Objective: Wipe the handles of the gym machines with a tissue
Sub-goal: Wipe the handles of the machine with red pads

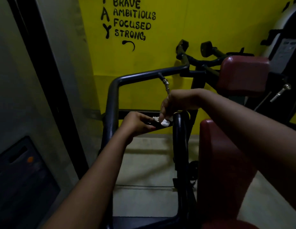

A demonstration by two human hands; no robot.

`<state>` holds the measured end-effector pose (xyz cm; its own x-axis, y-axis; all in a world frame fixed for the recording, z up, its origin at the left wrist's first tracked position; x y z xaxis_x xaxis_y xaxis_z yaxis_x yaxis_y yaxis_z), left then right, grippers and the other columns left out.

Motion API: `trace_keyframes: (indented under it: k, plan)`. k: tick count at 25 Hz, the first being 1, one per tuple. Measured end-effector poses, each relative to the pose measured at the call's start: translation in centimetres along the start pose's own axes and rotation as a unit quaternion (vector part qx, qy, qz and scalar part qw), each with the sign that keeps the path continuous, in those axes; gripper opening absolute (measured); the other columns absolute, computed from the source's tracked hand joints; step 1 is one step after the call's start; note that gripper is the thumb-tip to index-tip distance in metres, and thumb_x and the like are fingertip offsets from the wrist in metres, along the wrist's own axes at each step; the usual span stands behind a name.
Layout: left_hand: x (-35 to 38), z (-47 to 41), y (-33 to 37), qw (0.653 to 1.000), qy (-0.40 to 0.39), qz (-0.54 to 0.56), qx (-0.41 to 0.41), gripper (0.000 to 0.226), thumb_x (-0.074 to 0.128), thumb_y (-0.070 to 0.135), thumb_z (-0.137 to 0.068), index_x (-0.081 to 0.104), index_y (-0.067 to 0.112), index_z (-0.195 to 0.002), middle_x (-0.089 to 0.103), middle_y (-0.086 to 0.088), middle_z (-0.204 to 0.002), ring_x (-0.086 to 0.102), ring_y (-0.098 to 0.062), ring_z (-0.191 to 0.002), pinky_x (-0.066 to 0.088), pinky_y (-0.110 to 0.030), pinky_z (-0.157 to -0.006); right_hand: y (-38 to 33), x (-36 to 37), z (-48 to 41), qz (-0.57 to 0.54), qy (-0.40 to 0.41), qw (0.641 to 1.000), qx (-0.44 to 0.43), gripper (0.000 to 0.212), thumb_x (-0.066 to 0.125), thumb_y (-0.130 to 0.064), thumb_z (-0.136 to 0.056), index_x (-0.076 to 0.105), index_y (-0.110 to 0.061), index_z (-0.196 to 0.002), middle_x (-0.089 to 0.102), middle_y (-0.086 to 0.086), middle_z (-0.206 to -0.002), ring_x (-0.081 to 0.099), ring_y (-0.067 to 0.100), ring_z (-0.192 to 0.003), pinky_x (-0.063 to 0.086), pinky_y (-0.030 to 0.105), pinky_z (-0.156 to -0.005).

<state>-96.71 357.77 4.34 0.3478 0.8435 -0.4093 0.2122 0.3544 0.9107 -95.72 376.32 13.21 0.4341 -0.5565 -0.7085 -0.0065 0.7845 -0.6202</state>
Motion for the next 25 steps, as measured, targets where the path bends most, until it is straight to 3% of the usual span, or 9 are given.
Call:
trace_keyframes:
  k: [4, 6, 8, 11, 13, 16, 20, 23, 25]
  plan:
    - [0.0, 0.2, -0.2, 0.998, -0.001, 0.038, -0.045, 0.034, 0.071, -0.005, -0.080, 0.071, 0.007, -0.112, 0.072, -0.006, -0.106, 0.067, -0.013, -0.095, 0.053, -0.014, -0.068, 1.2, -1.0, -1.4, 0.138, 0.001, 0.989, -0.044, 0.018, 0.065, -0.005, -0.084, 0.077, -0.014, -0.075, 0.072, 0.009, -0.092, 0.064, 0.034, -0.088, 0.048, 0.035, -0.075]
    - [0.5, 0.6, 0.2, 0.998, 0.017, 0.042, -0.046, 0.033, 0.069, -0.007, -0.081, 0.071, 0.007, -0.112, 0.069, -0.003, -0.107, 0.066, -0.008, -0.091, 0.050, -0.010, -0.065, 1.4, 0.1, -2.1, 0.121, 0.012, 0.987, -0.105, 0.015, 0.065, -0.009, -0.082, 0.079, -0.014, -0.080, 0.073, 0.007, -0.095, 0.066, 0.032, -0.091, 0.054, 0.043, -0.084]
    - [0.9, 0.8, 0.5, 0.997, 0.030, 0.054, -0.054, 0.035, 0.066, -0.011, -0.082, 0.068, 0.003, -0.115, 0.068, -0.003, -0.103, 0.064, -0.001, -0.079, 0.048, -0.008, -0.061, 1.5, 1.0, -1.9, 0.062, 0.002, 0.987, -0.148, 0.020, 0.059, -0.005, -0.084, 0.079, -0.009, -0.088, 0.073, 0.007, -0.100, 0.066, 0.028, -0.098, 0.052, 0.040, -0.094]
    - [0.8, 1.0, 0.8, 0.996, 0.033, 0.052, -0.068, 0.039, 0.064, -0.012, -0.083, 0.066, 0.002, -0.119, 0.069, -0.006, -0.108, 0.066, 0.002, -0.075, 0.049, -0.008, -0.063, 2.5, -1.3, -1.3, 0.053, -0.042, 0.988, -0.136, 0.025, 0.054, -0.002, -0.088, 0.078, -0.009, -0.093, 0.071, 0.012, -0.110, 0.061, 0.035, -0.111, 0.043, 0.050, -0.105]
    - [0.6, 0.7, 0.7, 0.996, 0.028, 0.040, -0.075, 0.038, 0.065, -0.010, -0.083, 0.069, 0.008, -0.116, 0.070, -0.005, -0.112, 0.067, 0.000, -0.083, 0.051, -0.010, -0.067, 3.5, -3.2, -1.0, 0.045, -0.054, 0.988, -0.134, 0.029, 0.049, 0.005, -0.091, 0.075, -0.008, -0.095, 0.070, 0.018, -0.111, 0.061, 0.040, -0.110, 0.043, 0.056, -0.102]
    - [0.0, -0.2, 1.1, 0.995, 0.025, -0.002, -0.092, 0.039, 0.071, -0.008, -0.078, 0.072, 0.013, -0.110, 0.072, -0.002, -0.103, 0.065, -0.003, -0.083, 0.052, -0.010, -0.070, 3.6, -2.4, -2.0, 0.056, -0.033, 0.985, -0.162, 0.029, 0.057, 0.004, -0.090, 0.076, -0.017, -0.095, 0.074, 0.008, -0.103, 0.062, 0.037, -0.108, 0.047, 0.050, -0.098]
    - [-0.6, -1.0, 1.9, 0.989, 0.016, -0.046, -0.142, 0.035, 0.078, -0.006, -0.071, 0.075, 0.008, -0.103, 0.072, 0.003, -0.075, 0.064, -0.004, -0.066, 0.052, -0.014, -0.061, 2.4, -0.1, -4.5, 0.037, -0.083, 0.984, -0.155, 0.023, 0.063, -0.006, -0.089, 0.076, -0.023, -0.096, 0.073, -0.001, -0.107, 0.064, 0.020, -0.110, 0.046, 0.041, -0.104]
    - [-0.9, -1.0, 1.6, 0.987, 0.007, -0.034, -0.155, 0.032, 0.080, -0.002, -0.070, 0.076, 0.012, -0.098, 0.075, -0.004, -0.087, 0.068, -0.013, -0.078, 0.056, -0.021, -0.072, 3.8, -2.1, -3.9, -0.016, -0.114, 0.986, -0.119, 0.023, 0.059, -0.001, -0.090, 0.076, -0.014, -0.097, 0.072, 0.010, -0.107, 0.065, 0.022, -0.101, 0.051, 0.033, -0.092]
    - [-0.9, -0.8, 1.6, 0.988, 0.003, -0.015, -0.152, 0.034, 0.078, -0.005, -0.071, 0.075, 0.009, -0.103, 0.075, -0.004, -0.089, 0.069, -0.013, -0.079, 0.055, -0.019, -0.069, 5.3, -3.3, -3.4, -0.096, -0.132, 0.982, -0.099, 0.025, 0.055, 0.002, -0.089, 0.076, -0.009, -0.095, 0.072, 0.015, -0.100, 0.065, 0.023, -0.089, 0.052, 0.032, -0.080]
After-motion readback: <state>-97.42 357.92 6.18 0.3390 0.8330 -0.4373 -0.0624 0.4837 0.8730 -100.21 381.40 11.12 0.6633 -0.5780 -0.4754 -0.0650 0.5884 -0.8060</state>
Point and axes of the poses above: each hand's wrist, its own z-axis away from the middle knuckle, its own x-axis out of the palm, y = z × x, the point moved 1 cm from there along -z, towards the middle knuckle
